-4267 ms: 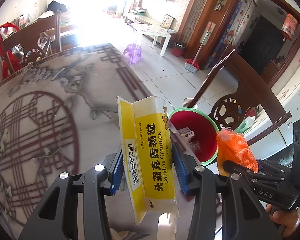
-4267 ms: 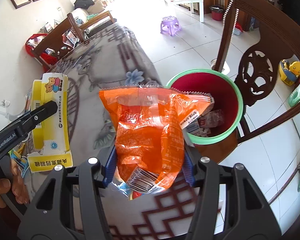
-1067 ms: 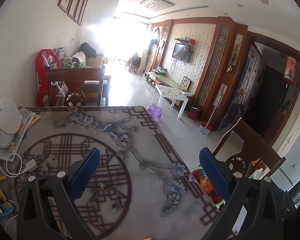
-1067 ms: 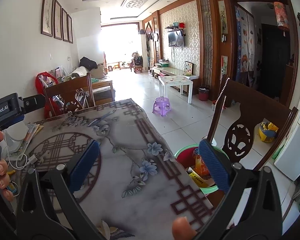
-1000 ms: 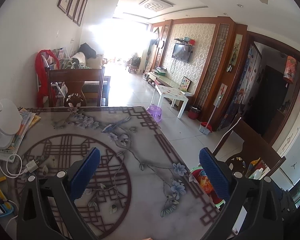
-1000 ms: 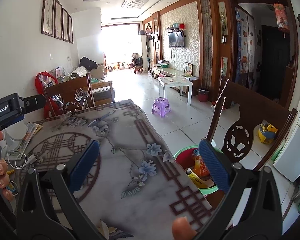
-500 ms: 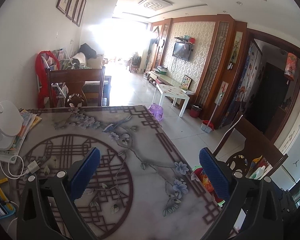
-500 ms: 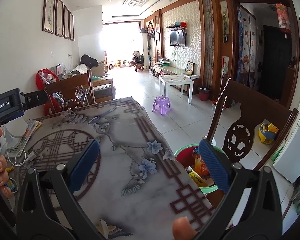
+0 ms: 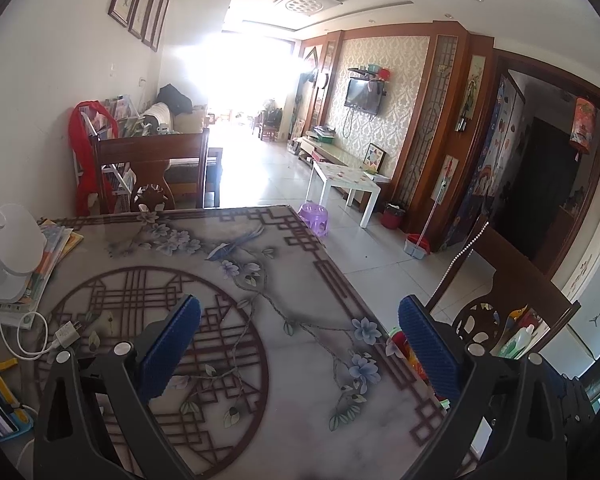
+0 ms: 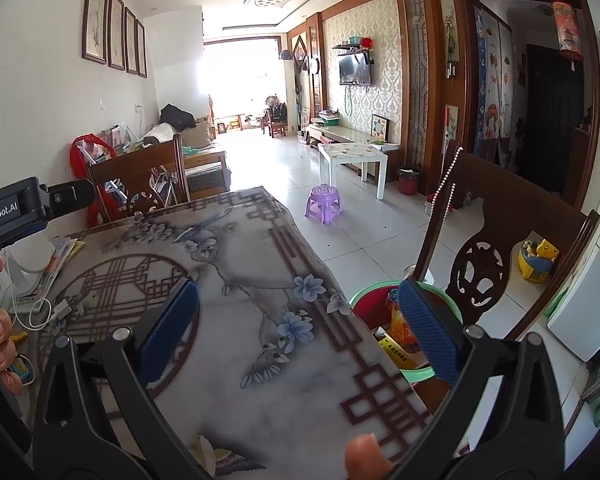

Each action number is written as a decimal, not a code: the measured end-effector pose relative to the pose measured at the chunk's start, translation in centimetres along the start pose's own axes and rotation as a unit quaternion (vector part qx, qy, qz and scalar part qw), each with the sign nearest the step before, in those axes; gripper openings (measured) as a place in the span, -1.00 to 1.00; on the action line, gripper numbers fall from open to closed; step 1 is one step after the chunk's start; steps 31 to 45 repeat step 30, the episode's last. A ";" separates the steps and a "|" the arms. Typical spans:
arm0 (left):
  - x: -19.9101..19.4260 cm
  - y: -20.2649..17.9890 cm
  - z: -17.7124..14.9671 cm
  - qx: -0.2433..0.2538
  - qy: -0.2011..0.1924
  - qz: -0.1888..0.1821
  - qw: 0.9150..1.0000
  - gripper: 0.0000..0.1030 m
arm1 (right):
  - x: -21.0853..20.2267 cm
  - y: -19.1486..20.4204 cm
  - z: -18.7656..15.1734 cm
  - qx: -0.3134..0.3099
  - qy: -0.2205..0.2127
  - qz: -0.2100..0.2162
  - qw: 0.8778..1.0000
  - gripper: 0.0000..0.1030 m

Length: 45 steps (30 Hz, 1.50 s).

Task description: Collect trash

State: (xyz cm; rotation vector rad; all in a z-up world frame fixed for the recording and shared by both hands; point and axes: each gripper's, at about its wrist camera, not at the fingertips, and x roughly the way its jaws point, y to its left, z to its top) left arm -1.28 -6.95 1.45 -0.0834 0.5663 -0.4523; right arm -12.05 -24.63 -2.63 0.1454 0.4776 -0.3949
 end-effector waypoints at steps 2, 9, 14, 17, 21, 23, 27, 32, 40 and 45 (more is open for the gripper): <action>0.1 0.0 0.0 0.001 0.002 0.000 1.000 0.85 | 0.2 0.0 0.0 0.001 0.002 0.000 1.000 0.91; 0.8 0.7 -0.3 0.000 0.010 0.000 1.000 0.85 | 0.6 0.0 0.0 0.001 0.010 0.002 1.000 0.91; 1.4 1.1 0.0 -0.002 0.017 0.000 1.000 0.85 | 1.0 0.1 -0.1 0.000 0.014 0.003 1.000 0.91; 2.0 1.4 0.0 -0.004 0.024 0.000 1.000 0.85 | 1.5 0.3 -0.2 0.000 0.021 0.004 1.000 0.91; 3.2 2.1 -0.4 -0.014 0.046 -0.001 0.999 0.85 | 2.4 0.5 -0.4 -0.003 0.033 0.006 0.999 0.91; 4.2 2.9 -1.0 -0.022 0.057 0.009 0.998 0.85 | 3.2 0.7 -0.6 -0.003 0.042 0.009 0.999 0.91; 6.9 5.8 -3.1 -0.038 0.097 0.052 0.993 0.85 | 6.4 1.6 -1.6 -0.011 0.077 0.025 0.997 0.91; 9.0 10.3 -6.3 -0.047 0.121 0.113 0.985 0.85 | 9.9 3.0 -2.8 -0.023 0.108 0.041 0.993 0.91; 9.0 10.3 -6.3 -0.047 0.121 0.113 0.985 0.85 | 9.9 3.0 -2.8 -0.023 0.108 0.041 0.993 0.91; 9.0 10.3 -6.3 -0.047 0.121 0.113 0.985 0.85 | 9.9 3.0 -2.8 -0.023 0.108 0.041 0.993 0.91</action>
